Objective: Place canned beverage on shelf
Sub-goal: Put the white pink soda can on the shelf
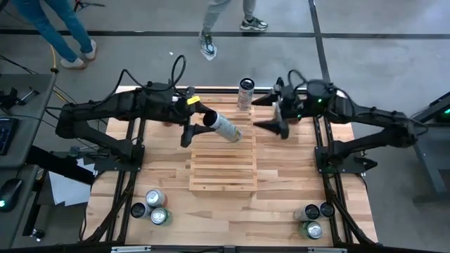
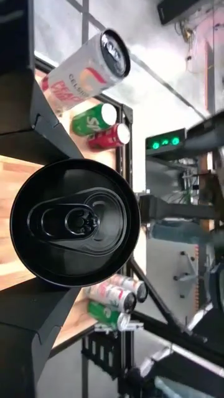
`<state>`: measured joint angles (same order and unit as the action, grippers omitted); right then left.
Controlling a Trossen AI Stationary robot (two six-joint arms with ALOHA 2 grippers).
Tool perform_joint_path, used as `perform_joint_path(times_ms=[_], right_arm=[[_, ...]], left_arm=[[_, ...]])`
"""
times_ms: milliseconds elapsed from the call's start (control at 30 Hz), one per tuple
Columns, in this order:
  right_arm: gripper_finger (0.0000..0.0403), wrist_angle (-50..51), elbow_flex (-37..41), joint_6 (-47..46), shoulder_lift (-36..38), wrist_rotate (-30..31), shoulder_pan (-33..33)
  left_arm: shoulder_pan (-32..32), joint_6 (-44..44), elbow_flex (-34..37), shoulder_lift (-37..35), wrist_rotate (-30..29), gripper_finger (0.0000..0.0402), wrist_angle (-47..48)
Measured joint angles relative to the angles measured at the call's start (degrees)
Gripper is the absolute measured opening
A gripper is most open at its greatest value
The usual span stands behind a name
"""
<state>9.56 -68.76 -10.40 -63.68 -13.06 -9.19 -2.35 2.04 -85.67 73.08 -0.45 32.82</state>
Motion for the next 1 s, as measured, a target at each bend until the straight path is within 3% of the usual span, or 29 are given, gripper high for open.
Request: perform_joint_path(times_ms=[200,367,567,767,900,1000], right_arm=[[0.0399,6.03,-7.25,11.92,-7.42,11.17,5.74],[0.0399,13.18,-14.02,13.45,-12.54,23.12,7.97],[0.0399,20.0,-21.36,16.26,-17.01,31.73,11.34],[0.0399,21.92,-26.51,20.26,-22.12,38.61,15.0],[0.0399,22.07,-28.35,21.41,-25.94,48.05,16.0],[0.0399,22.05,-29.79,21.4,-27.83,50.7,15.97]], left_arm=[[0.0,-2.16,0.02,2.72,-2.83,0.0238,0.37],[0.15,-5.16,0.02,4.55,-9.81,0.0238,0.27],[0.08,-17.73,0.04,4.49,-18.06,0.0238,-0.08],[0.15,-27.63,0.07,2.94,-19.45,0.0238,-0.54],[0.13,-29.4,0.07,3.01,-19.1,0.0238,-1.78],[0.13,-29.42,0.07,2.99,-18.36,0.0238,-2.1]])
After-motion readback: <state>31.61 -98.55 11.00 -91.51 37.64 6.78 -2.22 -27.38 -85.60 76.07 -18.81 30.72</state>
